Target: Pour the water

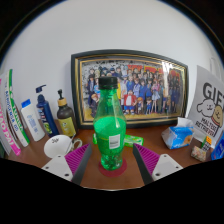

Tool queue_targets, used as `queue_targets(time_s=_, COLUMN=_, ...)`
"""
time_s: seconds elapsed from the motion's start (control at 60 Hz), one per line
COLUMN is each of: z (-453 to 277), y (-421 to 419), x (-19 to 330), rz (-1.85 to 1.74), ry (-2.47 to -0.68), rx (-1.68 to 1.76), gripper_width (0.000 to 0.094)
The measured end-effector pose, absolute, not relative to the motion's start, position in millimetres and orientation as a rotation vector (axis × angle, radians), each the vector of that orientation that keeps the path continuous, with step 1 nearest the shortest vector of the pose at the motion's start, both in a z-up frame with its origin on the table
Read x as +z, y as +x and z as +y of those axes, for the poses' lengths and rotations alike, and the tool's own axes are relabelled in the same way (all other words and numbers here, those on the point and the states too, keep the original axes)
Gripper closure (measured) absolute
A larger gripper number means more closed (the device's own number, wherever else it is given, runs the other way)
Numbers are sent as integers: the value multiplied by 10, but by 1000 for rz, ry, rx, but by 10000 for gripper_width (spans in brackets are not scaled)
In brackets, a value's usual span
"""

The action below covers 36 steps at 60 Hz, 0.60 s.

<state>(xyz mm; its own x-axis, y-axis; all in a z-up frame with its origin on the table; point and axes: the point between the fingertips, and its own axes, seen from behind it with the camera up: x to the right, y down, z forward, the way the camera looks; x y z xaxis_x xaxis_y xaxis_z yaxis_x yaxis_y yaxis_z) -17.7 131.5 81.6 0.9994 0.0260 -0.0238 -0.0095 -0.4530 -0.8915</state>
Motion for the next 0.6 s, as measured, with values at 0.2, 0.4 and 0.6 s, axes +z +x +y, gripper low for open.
queue_targets(time_s=0.2, z=435, y=-453, x=1008, rz=1, ry=-2174, rx=19, gripper_width=86)
queue_targets(time_s=0.4, z=-474, y=-805, x=1365, rz=-10, ry=-2247, rx=-45, gripper_width=81)
queue_targets(time_s=0.6, z=-1003, y=-1089, x=1678, rz=-27, ry=-2232, rx=-71, gripper_width=84)
